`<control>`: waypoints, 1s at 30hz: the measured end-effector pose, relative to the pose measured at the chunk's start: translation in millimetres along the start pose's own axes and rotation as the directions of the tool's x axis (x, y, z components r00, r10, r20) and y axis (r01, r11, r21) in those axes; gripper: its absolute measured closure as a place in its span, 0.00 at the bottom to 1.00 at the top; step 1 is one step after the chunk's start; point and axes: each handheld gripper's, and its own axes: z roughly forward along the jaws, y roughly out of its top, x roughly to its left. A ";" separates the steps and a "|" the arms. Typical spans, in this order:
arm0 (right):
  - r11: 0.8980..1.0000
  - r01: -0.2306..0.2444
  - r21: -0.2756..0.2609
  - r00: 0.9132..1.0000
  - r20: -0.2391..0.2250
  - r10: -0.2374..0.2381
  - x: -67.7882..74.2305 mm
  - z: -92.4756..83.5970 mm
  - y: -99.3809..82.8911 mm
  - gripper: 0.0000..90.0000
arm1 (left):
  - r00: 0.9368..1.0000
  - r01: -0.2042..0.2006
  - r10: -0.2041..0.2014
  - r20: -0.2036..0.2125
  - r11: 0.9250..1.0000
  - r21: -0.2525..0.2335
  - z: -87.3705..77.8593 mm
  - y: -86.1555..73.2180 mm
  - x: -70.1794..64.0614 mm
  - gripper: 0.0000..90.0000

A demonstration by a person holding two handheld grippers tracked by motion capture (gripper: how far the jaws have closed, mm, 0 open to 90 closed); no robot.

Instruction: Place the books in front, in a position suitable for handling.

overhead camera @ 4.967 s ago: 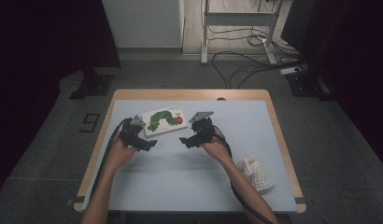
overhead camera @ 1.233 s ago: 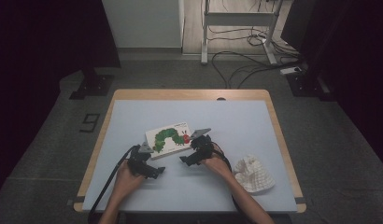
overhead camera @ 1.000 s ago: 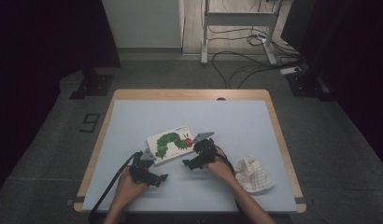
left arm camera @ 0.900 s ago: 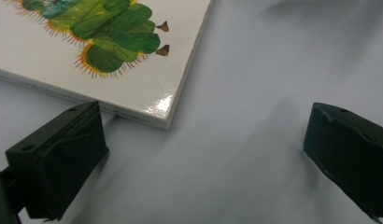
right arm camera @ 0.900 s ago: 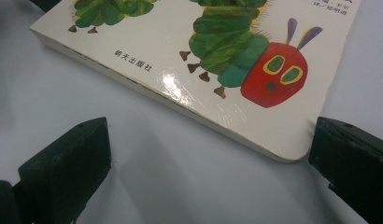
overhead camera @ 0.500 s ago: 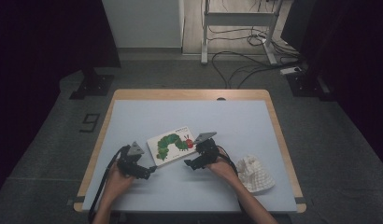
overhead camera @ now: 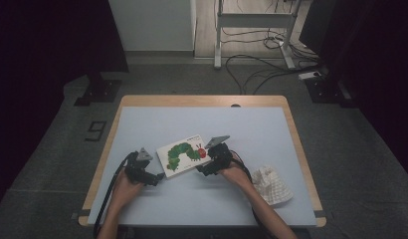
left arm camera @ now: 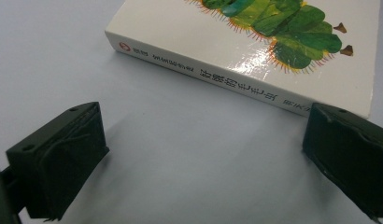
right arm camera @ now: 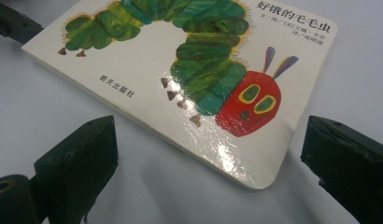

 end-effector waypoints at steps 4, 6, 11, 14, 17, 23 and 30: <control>1.000 -0.010 0.005 1.000 -0.011 0.010 -6.8 3.7 1.3 0.05 | 0.999 -0.011 0.012 0.036 1.000 -0.016 4.3 1.6 -4.8 0.00; 1.000 -0.013 0.014 1.000 -0.010 0.013 -10.0 6.2 2.0 0.05 | 0.999 -0.021 0.022 0.047 1.000 -0.023 6.4 3.4 -8.6 0.00; 0.999 -0.031 0.030 0.999 -0.022 0.032 -23.3 10.5 3.1 0.02 | 0.995 -0.054 0.055 0.079 0.998 -0.021 10.7 9.1 -16.3 0.00; 0.998 -0.060 0.020 0.997 -0.042 0.060 -29.2 9.8 3.5 0.02 | 0.992 -0.073 0.075 0.101 0.997 -0.020 13.1 12.0 -20.6 0.00; 0.997 -0.074 0.009 0.995 -0.068 0.074 -34.3 9.3 3.1 0.04 | 0.987 -0.100 0.102 0.125 0.995 -0.019 16.6 16.4 -25.4 0.00; 0.998 -0.067 0.010 0.995 -0.068 0.068 -35.4 8.8 2.9 0.05 | 0.986 -0.104 0.106 0.128 0.994 -0.021 16.6 16.0 -25.5 0.00; 0.998 -0.068 0.014 0.996 -0.058 0.069 -30.2 6.1 0.1 0.04 | 0.983 -0.116 0.117 0.140 0.993 -0.016 14.7 14.5 -28.1 0.00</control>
